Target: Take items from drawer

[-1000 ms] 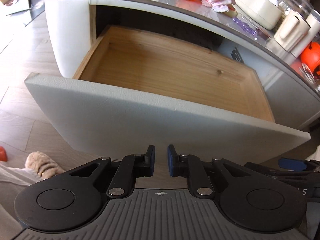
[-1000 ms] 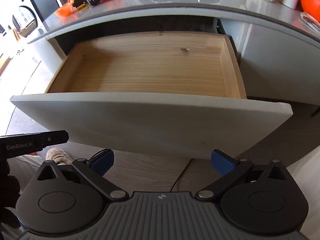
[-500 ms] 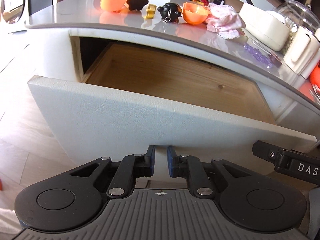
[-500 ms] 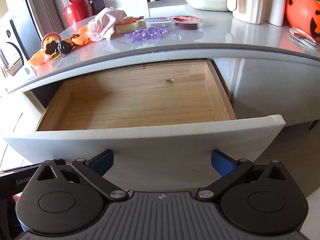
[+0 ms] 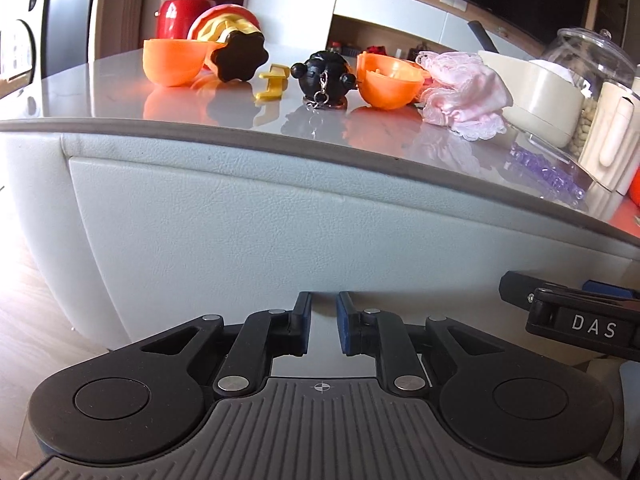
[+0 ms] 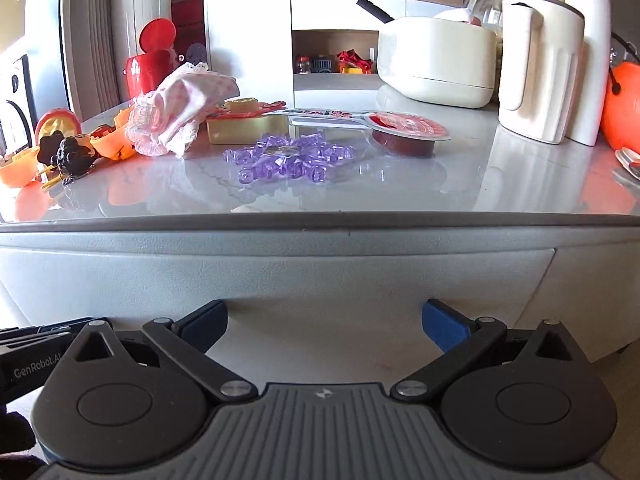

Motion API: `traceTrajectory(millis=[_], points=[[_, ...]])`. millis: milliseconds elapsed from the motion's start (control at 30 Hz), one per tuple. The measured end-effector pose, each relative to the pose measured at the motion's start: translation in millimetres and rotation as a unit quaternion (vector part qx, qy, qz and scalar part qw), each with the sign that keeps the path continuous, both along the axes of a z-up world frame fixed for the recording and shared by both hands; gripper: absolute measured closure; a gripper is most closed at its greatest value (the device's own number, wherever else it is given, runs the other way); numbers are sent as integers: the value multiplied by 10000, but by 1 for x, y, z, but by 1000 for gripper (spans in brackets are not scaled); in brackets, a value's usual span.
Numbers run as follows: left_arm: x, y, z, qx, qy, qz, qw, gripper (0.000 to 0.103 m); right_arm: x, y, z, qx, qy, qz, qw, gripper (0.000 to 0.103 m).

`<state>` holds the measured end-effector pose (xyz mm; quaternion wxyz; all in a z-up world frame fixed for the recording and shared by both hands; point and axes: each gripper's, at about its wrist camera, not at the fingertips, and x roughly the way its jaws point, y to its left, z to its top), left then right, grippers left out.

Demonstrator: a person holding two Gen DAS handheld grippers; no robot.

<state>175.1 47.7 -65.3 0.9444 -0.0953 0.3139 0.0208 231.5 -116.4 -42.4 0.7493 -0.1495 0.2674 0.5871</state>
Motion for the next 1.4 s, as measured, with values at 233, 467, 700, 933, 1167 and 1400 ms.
traceTrajectory(millis=[233,467,700,933,1167,1400], points=[[2,-8,-1,142,-53,-7,9999,87,0,-1,-4,125,0,-32,9999,0],[-4,-24,-6,578,-296,67,9979,88,21,14,-24,-514,867,85,9949,0],[-7,-28,-4,764,-180,108,9969,87,50,27,-46,-1296,1213,-182,9839,0],[-52,-23,64,393,-20,279,9988,87,-6,-22,27,-845,365,521,9944,0],[-163,-40,75,561,143,-52,9983,87,-19,-131,70,-634,780,539,9935,0],[-206,-66,84,878,-214,-411,9951,85,-28,-197,65,-414,218,261,9986,0]])
